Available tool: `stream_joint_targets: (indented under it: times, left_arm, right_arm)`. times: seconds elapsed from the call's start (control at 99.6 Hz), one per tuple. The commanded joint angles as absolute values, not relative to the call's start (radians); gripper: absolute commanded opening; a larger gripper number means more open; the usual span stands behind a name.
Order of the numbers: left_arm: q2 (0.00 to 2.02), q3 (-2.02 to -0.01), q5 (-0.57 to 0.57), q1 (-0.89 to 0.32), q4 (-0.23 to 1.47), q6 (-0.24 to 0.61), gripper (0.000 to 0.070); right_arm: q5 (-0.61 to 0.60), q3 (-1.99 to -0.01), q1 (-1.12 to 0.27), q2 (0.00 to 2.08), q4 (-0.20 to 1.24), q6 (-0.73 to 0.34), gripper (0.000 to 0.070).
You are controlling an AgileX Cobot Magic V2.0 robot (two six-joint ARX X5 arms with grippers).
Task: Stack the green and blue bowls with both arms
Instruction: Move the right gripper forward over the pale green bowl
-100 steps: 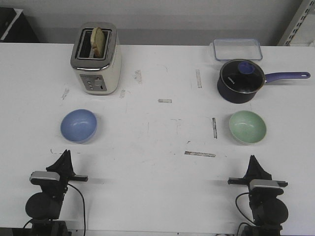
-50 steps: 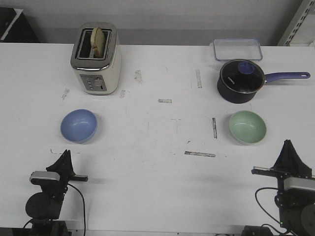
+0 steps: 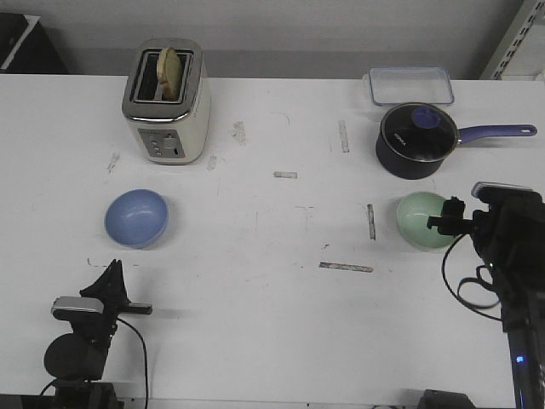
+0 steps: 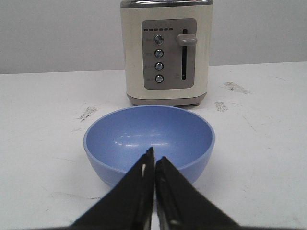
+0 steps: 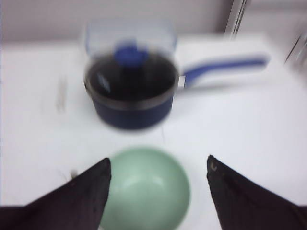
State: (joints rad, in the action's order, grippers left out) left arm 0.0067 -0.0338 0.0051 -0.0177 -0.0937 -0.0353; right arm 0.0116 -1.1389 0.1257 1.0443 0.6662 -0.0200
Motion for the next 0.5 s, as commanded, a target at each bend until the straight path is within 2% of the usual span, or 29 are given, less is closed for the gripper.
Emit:
stream_joint_targets:
  times: [0.0,0.161,0.261,0.442,0.492]
  left_arm:
    - [0.005,-0.014,0.007,-0.018,-0.106,-0.037,0.0001]
    - [0.005,-0.014,0.007,-0.018,-0.106,-0.037,0.0001]
    - [0.005,-0.014,0.007,-0.018,-0.106,-0.037,0.0001]
    - [0.005,-0.014,0.007,-0.018,-0.106,-0.037,0.0001]
    - [0.005,-0.014,0.007,-0.018,-0.106,-0.037,0.0001]
  right_arm:
    - [-0.01,-1.151,0.16,1.116,0.668,0.029,0.0436]
    - [-0.013,-1.151,0.229,1.29,0.672,0.052,0.0436]
    - [-0.061,-1.151,0.264,1.385,0.669,0.056,0.0435]
    - [-0.107,-1.151,0.276,1.524,0.665,0.065,0.0429]
    - [-0.106,-1.151,0.276,1.557,0.663,0.07,0.0406]
